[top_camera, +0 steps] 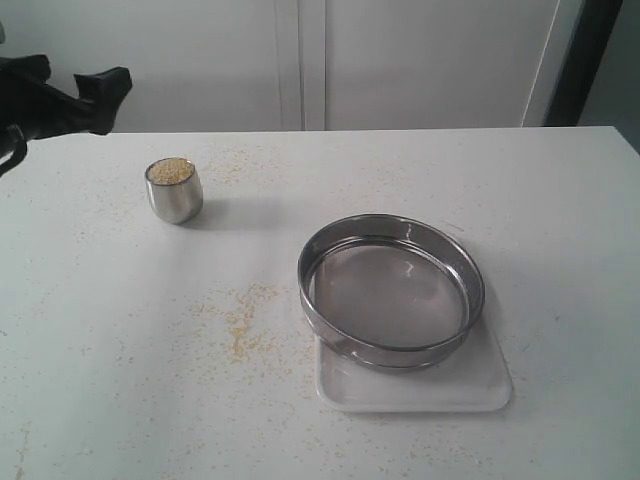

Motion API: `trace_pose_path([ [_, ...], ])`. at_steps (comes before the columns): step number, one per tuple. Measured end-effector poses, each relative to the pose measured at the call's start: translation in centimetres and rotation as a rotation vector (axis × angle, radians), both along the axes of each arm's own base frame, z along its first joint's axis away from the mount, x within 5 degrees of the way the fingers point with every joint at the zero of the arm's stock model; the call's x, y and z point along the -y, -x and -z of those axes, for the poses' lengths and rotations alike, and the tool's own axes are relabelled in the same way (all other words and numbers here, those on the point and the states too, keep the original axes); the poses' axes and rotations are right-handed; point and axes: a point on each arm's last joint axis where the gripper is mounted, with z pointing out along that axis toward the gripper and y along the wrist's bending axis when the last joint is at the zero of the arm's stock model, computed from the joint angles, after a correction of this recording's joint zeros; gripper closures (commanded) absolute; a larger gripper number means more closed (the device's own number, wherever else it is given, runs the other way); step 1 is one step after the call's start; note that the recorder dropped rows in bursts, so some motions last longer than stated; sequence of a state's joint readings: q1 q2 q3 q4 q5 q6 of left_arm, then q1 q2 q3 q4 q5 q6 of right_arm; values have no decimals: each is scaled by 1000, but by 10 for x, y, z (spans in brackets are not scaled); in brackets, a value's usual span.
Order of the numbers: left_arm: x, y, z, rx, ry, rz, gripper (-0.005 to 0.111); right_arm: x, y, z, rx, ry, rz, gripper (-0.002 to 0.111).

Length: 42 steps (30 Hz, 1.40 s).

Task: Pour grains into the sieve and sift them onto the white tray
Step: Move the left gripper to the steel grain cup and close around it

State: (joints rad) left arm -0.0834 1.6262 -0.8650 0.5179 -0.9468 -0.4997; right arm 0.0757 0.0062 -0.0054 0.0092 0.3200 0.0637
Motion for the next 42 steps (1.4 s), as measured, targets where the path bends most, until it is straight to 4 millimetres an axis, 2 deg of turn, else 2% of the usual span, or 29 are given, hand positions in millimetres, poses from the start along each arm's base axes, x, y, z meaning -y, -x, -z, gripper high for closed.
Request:
trace_pose_path([
  [10, 8, -36, 38, 23, 69, 58, 2, 0, 0, 0, 0, 0, 0, 108],
  [15, 14, -53, 66, -21, 73, 68, 2, 0, 0, 0, 0, 0, 0, 108],
  [25, 48, -80, 103, -63, 99, 110, 2, 0, 0, 0, 0, 0, 0, 108],
  [42, 47, -108, 140, -85, 131, 24, 2, 0, 0, 0, 0, 0, 0, 108],
])
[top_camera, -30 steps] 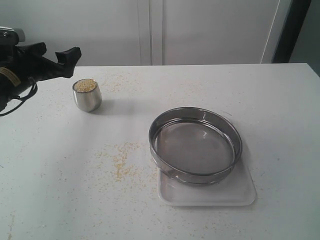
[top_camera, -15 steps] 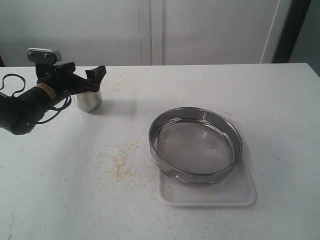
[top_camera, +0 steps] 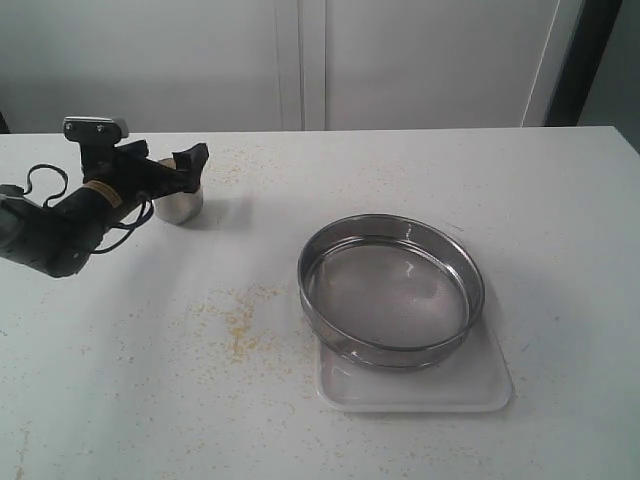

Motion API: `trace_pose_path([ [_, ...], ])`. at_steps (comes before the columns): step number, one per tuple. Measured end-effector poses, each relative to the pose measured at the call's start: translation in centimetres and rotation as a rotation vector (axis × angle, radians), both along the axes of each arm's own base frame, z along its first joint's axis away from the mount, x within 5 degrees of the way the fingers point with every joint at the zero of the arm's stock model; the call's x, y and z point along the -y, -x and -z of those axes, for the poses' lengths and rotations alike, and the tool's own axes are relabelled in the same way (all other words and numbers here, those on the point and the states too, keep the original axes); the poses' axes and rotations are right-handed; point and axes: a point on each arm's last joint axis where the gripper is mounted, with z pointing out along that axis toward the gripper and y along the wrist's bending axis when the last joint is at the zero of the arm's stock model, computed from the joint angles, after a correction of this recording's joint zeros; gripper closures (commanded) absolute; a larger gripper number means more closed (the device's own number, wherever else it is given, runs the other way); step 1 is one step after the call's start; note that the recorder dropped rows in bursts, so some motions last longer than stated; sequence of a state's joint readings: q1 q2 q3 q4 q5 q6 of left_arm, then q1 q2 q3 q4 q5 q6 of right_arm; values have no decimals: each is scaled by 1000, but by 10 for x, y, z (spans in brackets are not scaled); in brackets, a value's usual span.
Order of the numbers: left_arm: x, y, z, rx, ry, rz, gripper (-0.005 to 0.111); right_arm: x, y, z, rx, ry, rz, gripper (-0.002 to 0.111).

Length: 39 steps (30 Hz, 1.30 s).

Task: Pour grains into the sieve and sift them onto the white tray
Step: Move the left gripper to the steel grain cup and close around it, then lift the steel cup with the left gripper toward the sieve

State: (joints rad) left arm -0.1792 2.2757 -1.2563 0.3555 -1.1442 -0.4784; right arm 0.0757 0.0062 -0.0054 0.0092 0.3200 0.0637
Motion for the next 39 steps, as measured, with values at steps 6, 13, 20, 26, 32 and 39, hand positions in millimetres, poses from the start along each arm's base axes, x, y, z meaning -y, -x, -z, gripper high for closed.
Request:
trace_pose_path([
  [6, -1, -2, 11, -17, -1, -12, 2, 0, 0, 0, 0, 0, 0, 108],
  [13, -1, -4, 26, -34, -18, -19, 2, 0, 0, 0, 0, 0, 0, 108],
  [20, 0, -13, 34, -45, -27, -23, 2, 0, 0, 0, 0, 0, 0, 108],
  [26, 1, -17, 46, -73, -37, -26, 2, 0, 0, 0, 0, 0, 0, 108],
  [32, 1, -17, 47, -74, -37, -26, 23, 0, 0, 0, 0, 0, 0, 108],
  [39, 4, -16, 47, -66, -71, 18, 107, 0, 0, 0, 0, 0, 0, 108],
])
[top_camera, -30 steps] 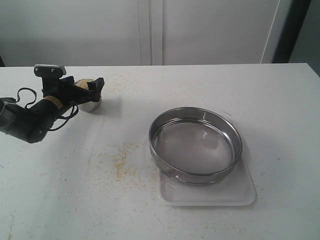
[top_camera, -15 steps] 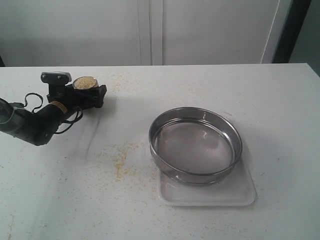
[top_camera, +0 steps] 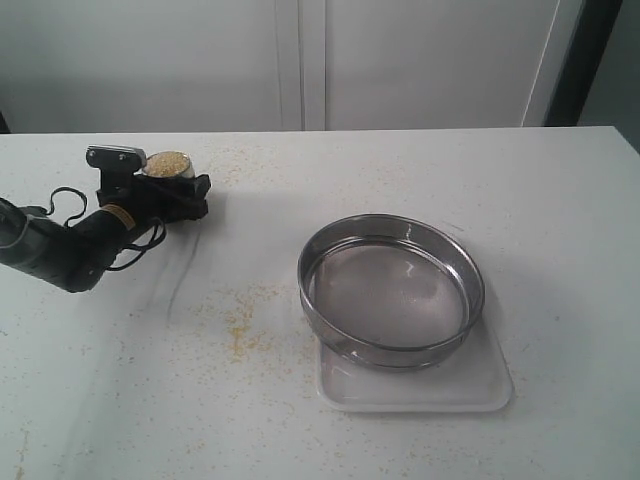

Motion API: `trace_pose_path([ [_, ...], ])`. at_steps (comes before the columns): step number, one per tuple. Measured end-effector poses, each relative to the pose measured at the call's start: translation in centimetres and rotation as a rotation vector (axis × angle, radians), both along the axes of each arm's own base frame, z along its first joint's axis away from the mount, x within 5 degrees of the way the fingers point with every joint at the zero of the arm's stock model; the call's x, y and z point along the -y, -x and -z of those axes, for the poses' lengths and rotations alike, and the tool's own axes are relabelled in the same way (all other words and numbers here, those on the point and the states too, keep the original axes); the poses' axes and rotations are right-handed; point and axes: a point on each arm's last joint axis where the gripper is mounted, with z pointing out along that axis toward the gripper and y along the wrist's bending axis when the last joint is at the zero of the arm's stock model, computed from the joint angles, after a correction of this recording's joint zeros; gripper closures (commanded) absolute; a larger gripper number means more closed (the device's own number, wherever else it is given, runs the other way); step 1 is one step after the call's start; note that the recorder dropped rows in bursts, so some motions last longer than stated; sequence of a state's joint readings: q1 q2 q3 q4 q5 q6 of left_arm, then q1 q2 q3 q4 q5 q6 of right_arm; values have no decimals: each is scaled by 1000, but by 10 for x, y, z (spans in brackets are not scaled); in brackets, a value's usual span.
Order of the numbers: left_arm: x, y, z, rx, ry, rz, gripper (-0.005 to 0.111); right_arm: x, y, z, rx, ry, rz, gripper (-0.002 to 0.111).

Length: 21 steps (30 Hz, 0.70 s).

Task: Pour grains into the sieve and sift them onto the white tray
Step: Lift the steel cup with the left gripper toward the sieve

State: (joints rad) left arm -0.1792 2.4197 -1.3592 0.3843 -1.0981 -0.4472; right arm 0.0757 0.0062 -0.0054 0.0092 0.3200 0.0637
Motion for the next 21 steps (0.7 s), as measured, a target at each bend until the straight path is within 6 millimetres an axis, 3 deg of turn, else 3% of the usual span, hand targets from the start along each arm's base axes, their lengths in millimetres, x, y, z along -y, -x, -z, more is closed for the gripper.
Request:
trace_pose_path([
  [21, 6, 6, 2, 47, 3, 85, 107, 0, 0, 0, 0, 0, 0, 108],
])
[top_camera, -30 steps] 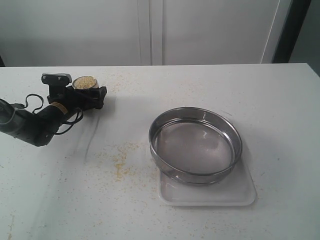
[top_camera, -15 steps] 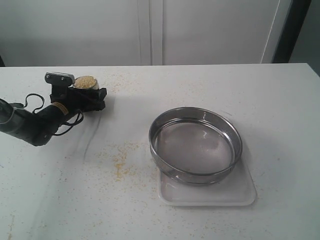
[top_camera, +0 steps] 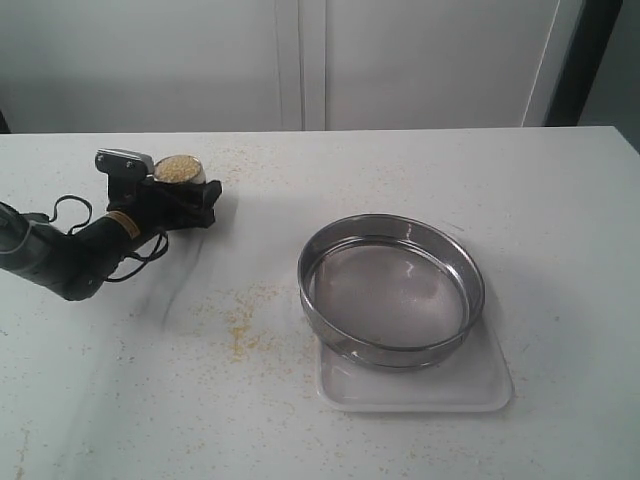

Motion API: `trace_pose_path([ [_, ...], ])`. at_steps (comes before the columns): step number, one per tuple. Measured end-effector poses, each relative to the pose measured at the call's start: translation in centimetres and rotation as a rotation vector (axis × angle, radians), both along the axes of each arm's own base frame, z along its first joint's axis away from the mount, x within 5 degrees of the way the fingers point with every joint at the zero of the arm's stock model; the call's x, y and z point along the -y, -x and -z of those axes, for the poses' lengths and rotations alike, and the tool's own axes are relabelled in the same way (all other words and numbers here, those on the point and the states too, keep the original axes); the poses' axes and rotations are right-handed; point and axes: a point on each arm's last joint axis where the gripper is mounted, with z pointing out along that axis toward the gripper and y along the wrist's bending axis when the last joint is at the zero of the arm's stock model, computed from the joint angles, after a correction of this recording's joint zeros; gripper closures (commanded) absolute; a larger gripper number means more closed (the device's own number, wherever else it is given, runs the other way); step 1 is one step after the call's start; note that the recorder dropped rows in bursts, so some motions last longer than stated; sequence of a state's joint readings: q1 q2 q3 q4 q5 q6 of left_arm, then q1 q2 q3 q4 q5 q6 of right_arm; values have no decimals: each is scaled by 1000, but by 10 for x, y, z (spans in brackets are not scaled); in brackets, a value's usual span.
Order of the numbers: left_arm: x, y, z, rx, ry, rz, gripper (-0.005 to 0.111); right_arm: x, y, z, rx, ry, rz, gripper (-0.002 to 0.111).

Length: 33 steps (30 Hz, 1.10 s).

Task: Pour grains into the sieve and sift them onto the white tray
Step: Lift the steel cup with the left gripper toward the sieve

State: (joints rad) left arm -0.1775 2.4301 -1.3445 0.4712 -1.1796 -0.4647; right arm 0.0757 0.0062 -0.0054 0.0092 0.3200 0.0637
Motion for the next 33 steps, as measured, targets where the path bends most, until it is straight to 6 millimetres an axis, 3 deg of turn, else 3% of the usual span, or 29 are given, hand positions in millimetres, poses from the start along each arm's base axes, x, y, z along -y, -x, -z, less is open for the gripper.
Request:
trace_pose_path([
  [5, 0, 5, 0, -9, -4, 7, 107, 0, 0, 0, 0, 0, 0, 108],
  [22, 4, 26, -44, 28, -32, 105, 107, 0, 0, 0, 0, 0, 0, 108],
  [33, 6, 48, -90, 57, -23, 172, 107, 0, 0, 0, 0, 0, 0, 108],
])
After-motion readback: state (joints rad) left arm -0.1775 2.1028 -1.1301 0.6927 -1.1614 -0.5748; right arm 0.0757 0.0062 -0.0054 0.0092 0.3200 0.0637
